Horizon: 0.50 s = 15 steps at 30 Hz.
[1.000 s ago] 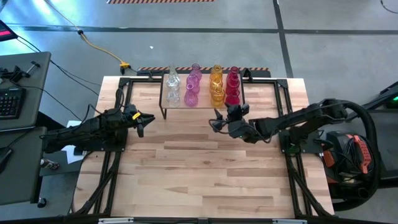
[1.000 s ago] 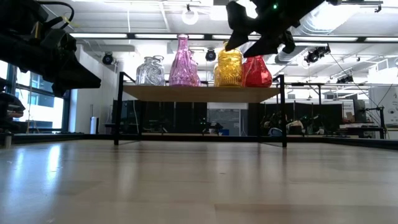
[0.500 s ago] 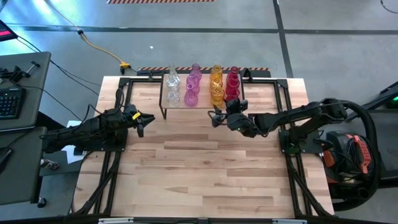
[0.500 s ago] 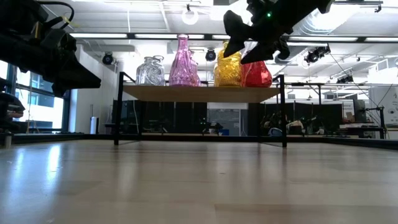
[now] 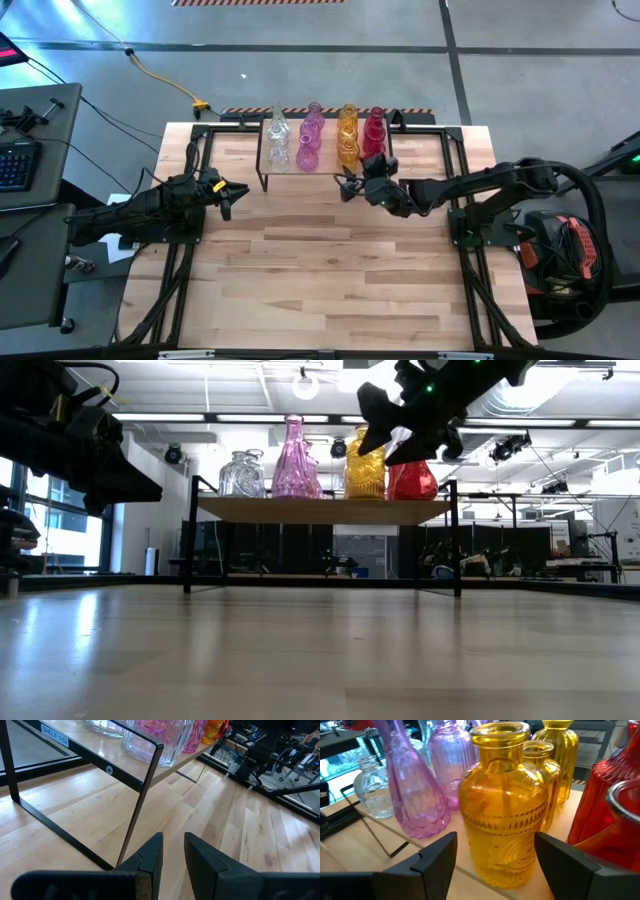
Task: Sort vases onto shelf
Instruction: Put the yellow vase on the shelf aligned with the other yellow vase
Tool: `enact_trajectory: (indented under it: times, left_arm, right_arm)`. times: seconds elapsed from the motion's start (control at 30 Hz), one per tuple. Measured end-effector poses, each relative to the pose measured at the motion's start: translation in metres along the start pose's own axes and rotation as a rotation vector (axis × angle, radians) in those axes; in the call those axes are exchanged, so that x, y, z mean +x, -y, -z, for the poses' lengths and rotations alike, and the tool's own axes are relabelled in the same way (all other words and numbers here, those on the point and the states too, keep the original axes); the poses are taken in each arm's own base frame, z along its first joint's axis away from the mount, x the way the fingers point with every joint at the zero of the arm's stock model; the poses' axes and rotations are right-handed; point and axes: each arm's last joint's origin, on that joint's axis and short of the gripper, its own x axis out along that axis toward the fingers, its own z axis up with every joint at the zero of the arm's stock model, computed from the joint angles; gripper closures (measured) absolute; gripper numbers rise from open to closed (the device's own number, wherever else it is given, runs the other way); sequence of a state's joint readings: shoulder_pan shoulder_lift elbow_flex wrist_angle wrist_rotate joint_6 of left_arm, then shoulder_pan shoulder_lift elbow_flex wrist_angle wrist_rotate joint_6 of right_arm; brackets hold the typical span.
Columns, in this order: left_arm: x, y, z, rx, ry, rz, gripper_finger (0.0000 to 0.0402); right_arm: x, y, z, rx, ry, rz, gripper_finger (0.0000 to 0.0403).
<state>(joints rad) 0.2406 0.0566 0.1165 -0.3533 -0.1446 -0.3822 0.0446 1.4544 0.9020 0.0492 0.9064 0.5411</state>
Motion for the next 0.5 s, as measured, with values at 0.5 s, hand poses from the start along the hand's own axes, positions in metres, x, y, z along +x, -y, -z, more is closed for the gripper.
enact_trajectory:
  times: [0.5]
  left_arm:
    - [0.0,0.0,0.0,0.0,0.0,0.0,0.0332]
  right_arm:
    - [0.0012,-0.0003,-0.0027,-0.001,0.015,-0.005,0.0142]
